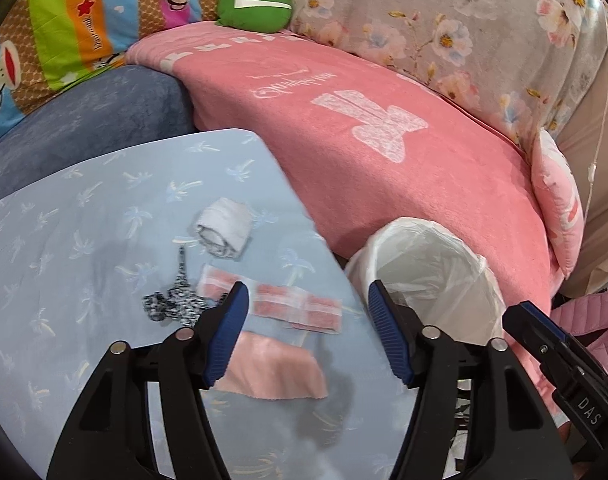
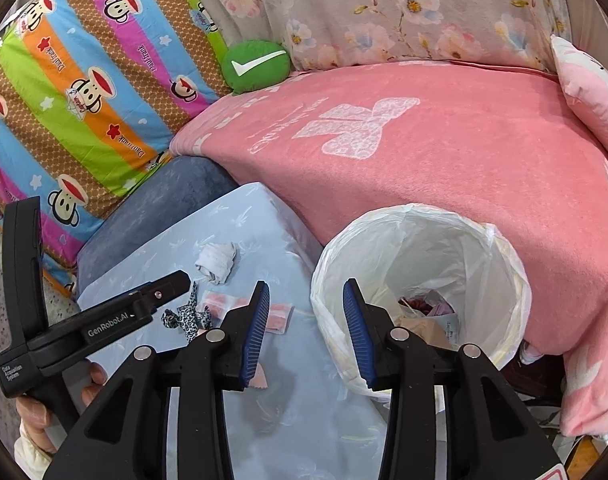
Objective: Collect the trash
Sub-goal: 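Move both open grippers back to the leopard scrunchie and pink cloth, then grasp the leopard-print scrunchie with the left gripper while the right grasps the pink cloth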
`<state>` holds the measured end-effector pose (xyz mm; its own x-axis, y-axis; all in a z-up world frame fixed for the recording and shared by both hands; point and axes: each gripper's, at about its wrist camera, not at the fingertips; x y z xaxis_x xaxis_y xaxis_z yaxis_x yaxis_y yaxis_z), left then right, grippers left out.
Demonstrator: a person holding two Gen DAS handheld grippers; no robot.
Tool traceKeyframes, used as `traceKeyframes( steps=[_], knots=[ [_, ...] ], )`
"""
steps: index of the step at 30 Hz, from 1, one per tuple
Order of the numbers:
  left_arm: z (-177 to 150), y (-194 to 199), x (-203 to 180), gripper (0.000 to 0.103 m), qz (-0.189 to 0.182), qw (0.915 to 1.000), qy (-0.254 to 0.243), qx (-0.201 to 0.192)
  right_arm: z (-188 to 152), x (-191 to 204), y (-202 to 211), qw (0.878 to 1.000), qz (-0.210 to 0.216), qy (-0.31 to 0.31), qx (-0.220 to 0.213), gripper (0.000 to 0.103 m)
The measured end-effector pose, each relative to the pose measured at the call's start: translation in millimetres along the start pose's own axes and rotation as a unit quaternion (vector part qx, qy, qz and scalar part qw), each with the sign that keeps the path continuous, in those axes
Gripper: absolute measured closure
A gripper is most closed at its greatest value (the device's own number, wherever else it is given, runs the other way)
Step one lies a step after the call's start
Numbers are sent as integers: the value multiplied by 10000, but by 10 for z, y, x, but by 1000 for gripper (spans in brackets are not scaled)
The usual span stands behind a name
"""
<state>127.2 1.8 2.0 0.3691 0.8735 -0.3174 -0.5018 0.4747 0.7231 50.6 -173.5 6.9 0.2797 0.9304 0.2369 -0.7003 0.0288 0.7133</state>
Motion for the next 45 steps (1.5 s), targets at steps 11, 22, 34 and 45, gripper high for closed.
traceKeyframes(
  steps=[11, 22, 34, 45],
  knots=[
    [-106, -143, 667, 33, 562, 9967, 551, 183, -295, 479, -509, 9970, 269, 386, 614, 60],
    [-286, -460, 1106, 33, 725, 9911, 920, 628, -593, 759, -1053, 9903, 308, 637, 1195, 60],
    [-278, -752, 1184, 39, 560, 9905, 951, 823, -720, 839, -1426, 9847, 211, 753, 1558, 60],
    [-277, -747, 1169, 87, 362, 9919, 851, 870, -794, 921, -1509, 9809, 231, 924, 1694, 97]
  ],
)
Point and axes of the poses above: each gripper's, at about its wrist camera, not at the fingertips, and y roughly against the way its jaws point, x to its left, z to its top, and after that the axes turned 6 degrees about -z, right-handed
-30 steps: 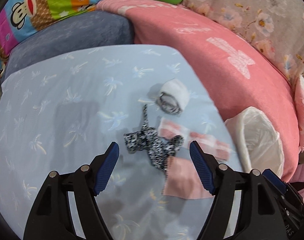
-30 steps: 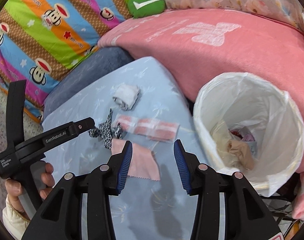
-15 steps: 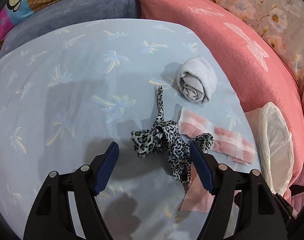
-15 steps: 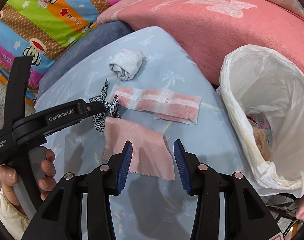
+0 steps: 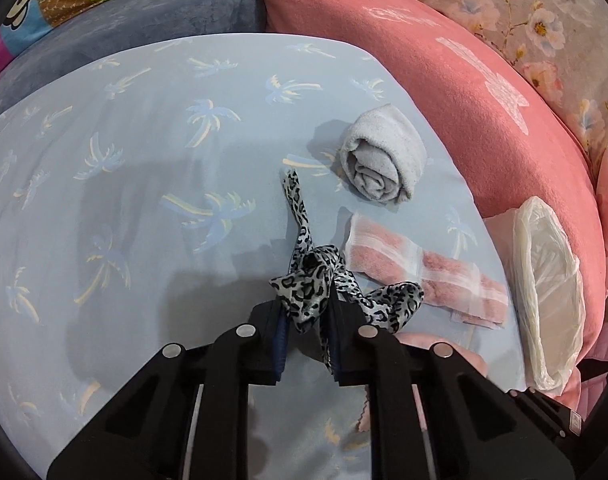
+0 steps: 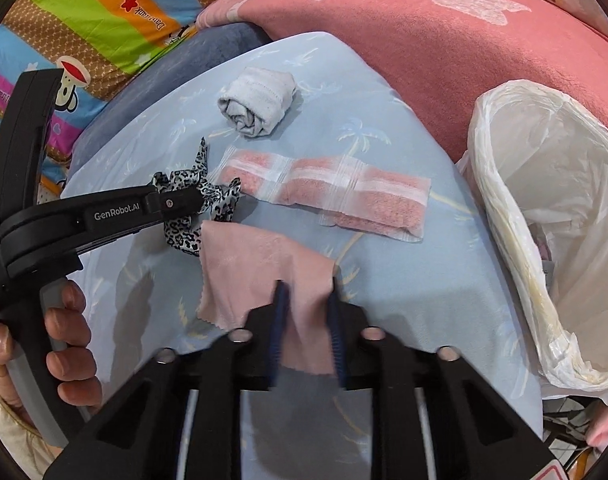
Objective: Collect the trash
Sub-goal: 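Grasp the leopard-print scrunchie with the left gripper while the right grasps the pink cloth, then carry the scrunchie and pink cloth over the bin with both grippers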
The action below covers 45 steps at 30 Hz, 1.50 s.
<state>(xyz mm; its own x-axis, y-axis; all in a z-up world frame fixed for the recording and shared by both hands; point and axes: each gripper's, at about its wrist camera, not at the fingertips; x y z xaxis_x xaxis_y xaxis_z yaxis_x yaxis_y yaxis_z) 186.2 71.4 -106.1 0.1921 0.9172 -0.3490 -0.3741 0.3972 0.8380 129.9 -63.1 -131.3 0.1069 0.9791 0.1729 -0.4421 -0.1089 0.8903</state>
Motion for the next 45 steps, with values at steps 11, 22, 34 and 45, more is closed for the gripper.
traceKeyframes(
  steps=[11, 22, 34, 45],
  knots=[
    [57, 449, -238, 89, -155, 9988, -230, -410, 132, 32, 525, 9983, 130, -14, -575, 100],
    [208, 953, -907, 89, -426, 9908, -863, -956, 426, -208, 1454, 9867, 154, -216, -1604, 100],
    [236, 1096, -1719, 88, -721, 9790, -1509, -1167, 519, -870, 2106, 9720, -83, -629, -2263, 100],
    [150, 971, -2288, 88, -865, 9704, -2012, -1019, 450, -1426, 2253, 9645, -291, -1053, -2403, 100]
  ],
)
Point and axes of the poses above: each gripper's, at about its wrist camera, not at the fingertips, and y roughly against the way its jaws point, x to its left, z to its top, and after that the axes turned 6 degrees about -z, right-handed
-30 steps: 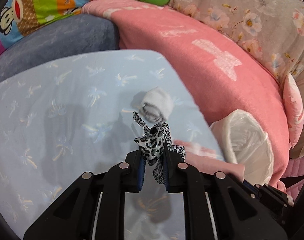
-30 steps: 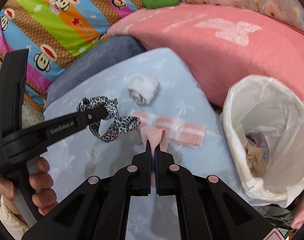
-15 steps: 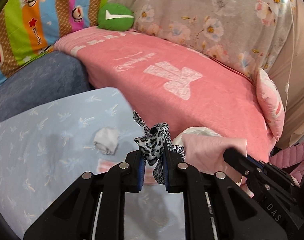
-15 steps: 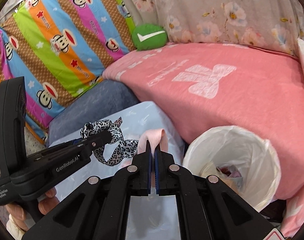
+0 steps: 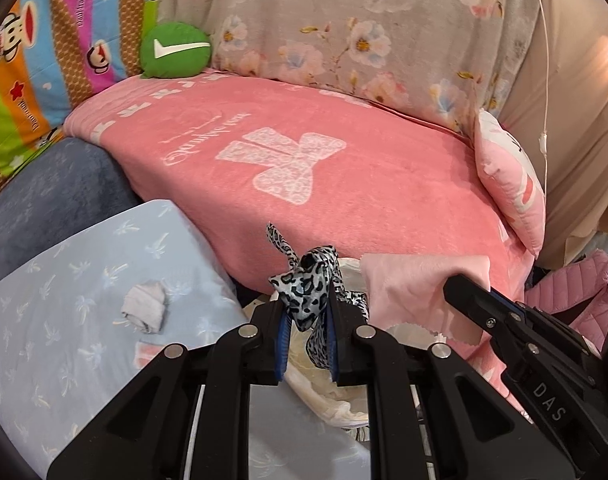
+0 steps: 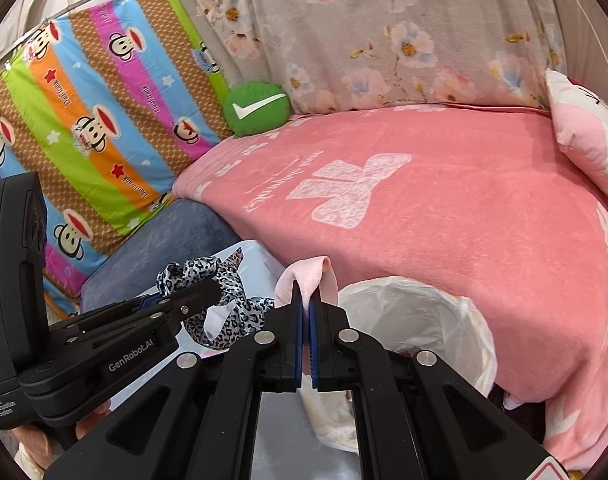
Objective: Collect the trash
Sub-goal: 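Carry the scrunchie and pink cloth over the bin with both grippers, then open both grippers over the bin to drop the scrunchie and cloth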
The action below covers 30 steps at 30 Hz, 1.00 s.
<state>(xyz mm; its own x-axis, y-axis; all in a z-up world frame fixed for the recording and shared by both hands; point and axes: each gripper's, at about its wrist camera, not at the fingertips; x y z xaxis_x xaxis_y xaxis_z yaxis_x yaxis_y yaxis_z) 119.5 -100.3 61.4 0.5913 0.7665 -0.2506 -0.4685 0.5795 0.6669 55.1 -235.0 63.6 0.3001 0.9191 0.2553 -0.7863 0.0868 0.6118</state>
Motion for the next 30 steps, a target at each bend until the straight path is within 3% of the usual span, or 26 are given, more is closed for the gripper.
traceKeyframes(
  steps=[19, 21, 26, 30],
  knots=[
    [45, -415, -518, 85, -204, 9985, -314, 400, -9, -575, 4, 9989, -254, -400, -30, 99],
    [46, -445, -532, 80, -190, 9984, -290, 437, -13, -589, -4, 9988, -271, -404, -32, 98],
    [32, -453, -543, 56, -102, 9988, -263, 389, -19, -606, -12, 9986, -294, -431, -54, 95],
    [38, -453, -517, 47, -36, 9991, -215, 357, -20, -610, -30, 9986, -303, -440, -41, 93]
  ],
)
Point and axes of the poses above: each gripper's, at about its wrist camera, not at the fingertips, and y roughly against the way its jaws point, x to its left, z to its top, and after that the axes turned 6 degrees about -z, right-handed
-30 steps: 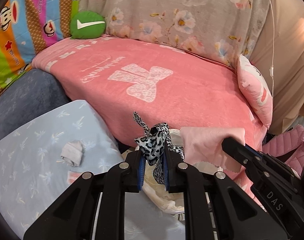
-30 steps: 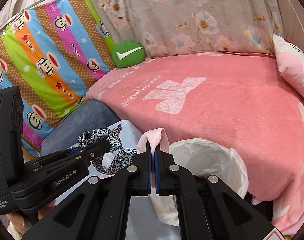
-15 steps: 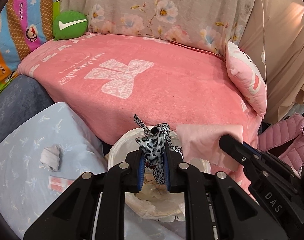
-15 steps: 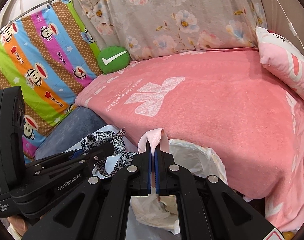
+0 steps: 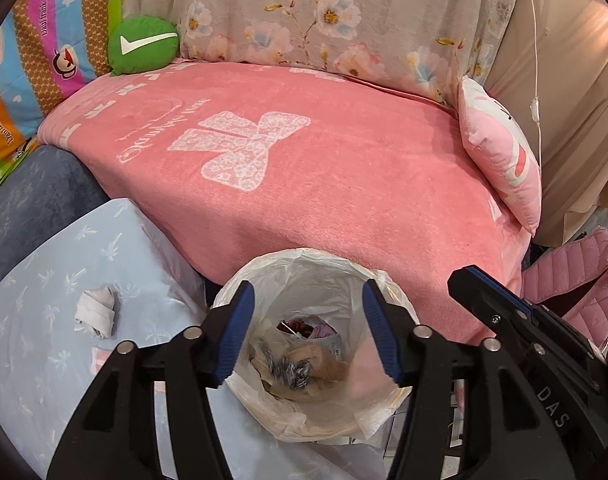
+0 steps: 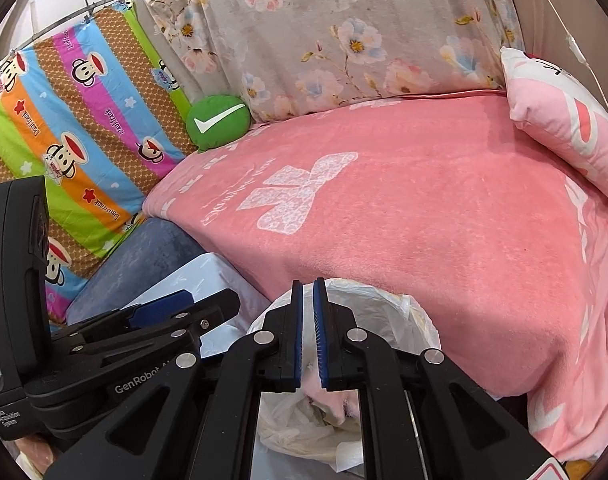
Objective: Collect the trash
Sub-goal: 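Open both grippers over the bin to drop the scrunchie and cloth, then move both open grippers back to the white sock and striped bag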
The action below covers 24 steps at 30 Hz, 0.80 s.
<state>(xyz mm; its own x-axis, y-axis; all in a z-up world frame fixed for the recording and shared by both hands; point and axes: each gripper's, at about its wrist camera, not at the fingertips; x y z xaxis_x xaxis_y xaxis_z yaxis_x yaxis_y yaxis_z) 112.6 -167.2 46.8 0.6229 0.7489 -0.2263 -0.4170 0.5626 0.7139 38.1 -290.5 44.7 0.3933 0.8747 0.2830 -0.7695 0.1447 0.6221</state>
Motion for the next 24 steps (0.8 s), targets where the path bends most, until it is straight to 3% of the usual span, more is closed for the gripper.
traceKeyframes(
  steps=[24],
  knots=[
    [-76, 100, 402, 47, 186, 9991, 379, -49, -133, 376, -106, 9992, 114, 326, 199, 75]
  ],
)
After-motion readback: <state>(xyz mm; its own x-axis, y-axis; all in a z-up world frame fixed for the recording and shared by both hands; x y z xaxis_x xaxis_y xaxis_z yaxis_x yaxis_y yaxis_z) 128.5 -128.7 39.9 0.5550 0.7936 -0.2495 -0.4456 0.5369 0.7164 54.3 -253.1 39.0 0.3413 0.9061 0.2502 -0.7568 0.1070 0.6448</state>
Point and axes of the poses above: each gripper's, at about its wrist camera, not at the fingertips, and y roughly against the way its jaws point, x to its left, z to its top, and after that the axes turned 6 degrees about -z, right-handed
